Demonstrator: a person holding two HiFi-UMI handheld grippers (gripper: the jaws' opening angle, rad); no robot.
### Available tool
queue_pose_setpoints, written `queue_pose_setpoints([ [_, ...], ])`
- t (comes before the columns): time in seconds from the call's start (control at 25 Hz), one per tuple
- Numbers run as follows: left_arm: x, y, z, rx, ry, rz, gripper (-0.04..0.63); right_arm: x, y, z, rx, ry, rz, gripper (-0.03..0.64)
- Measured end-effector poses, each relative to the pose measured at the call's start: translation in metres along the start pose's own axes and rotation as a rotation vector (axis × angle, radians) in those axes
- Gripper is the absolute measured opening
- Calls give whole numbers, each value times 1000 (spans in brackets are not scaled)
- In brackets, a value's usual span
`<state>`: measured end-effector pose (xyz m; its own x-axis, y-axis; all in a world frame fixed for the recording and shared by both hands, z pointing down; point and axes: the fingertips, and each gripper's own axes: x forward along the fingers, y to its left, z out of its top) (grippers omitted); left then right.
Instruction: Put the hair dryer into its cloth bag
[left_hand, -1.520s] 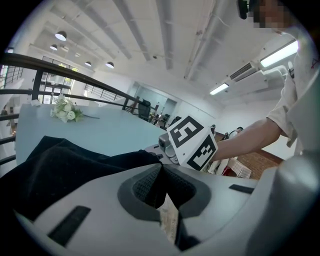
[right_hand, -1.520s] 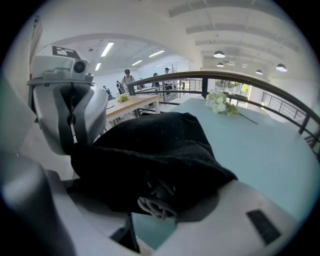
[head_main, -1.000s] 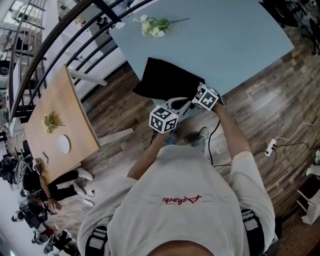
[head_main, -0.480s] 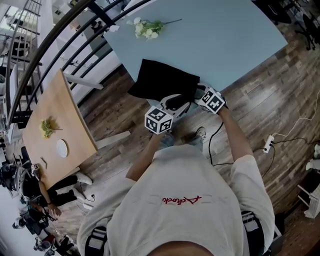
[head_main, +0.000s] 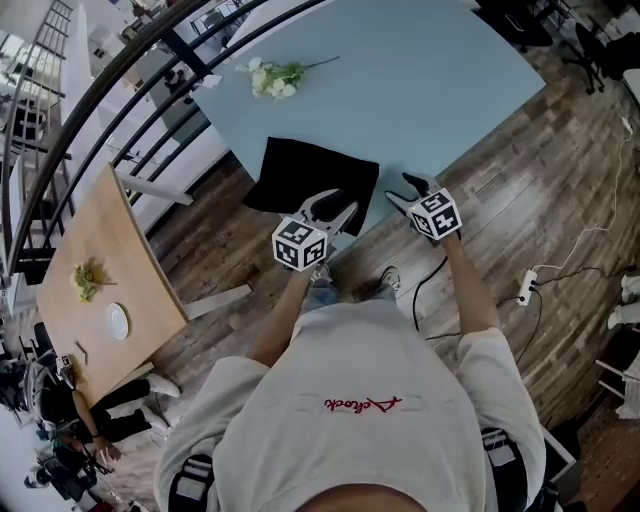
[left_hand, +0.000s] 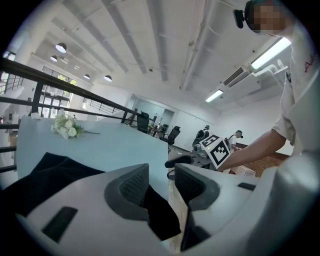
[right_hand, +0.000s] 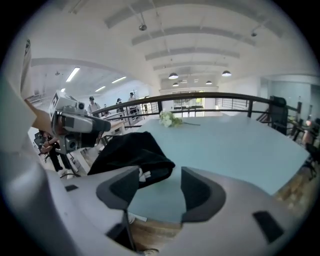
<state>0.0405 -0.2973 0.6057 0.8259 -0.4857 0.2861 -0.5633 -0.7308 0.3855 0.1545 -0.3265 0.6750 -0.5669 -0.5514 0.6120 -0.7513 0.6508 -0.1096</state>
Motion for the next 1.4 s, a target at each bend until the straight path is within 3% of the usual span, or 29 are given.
queue_pose_setpoints([
  [0.08,-2,0,9,26,-21,-5,153,-8,1,16,12,-52,-36,230],
  [0.2,-7,-1,27,78,-72,-15,34,-22,3,40,14,-127,-99,110],
  [0.28,-12,0,35,97,-93,-27,15,-30,5,55,15,-175,-146,41],
  [0.36,-17,5,40,100,-97,-39,11,-32,11,66,20,-208,-170,21],
  [0.64,-35,30,51,112,-93,-65,8,-23,24,85,23,-216,-235,17],
  [0.96,-52,62,80,108,-141,-75,8,-54,20,109,267,-434,-338,17],
  [1.4,-67,70,67,97,-101,-152,8,-92,43,72,354,-445,-535,17],
])
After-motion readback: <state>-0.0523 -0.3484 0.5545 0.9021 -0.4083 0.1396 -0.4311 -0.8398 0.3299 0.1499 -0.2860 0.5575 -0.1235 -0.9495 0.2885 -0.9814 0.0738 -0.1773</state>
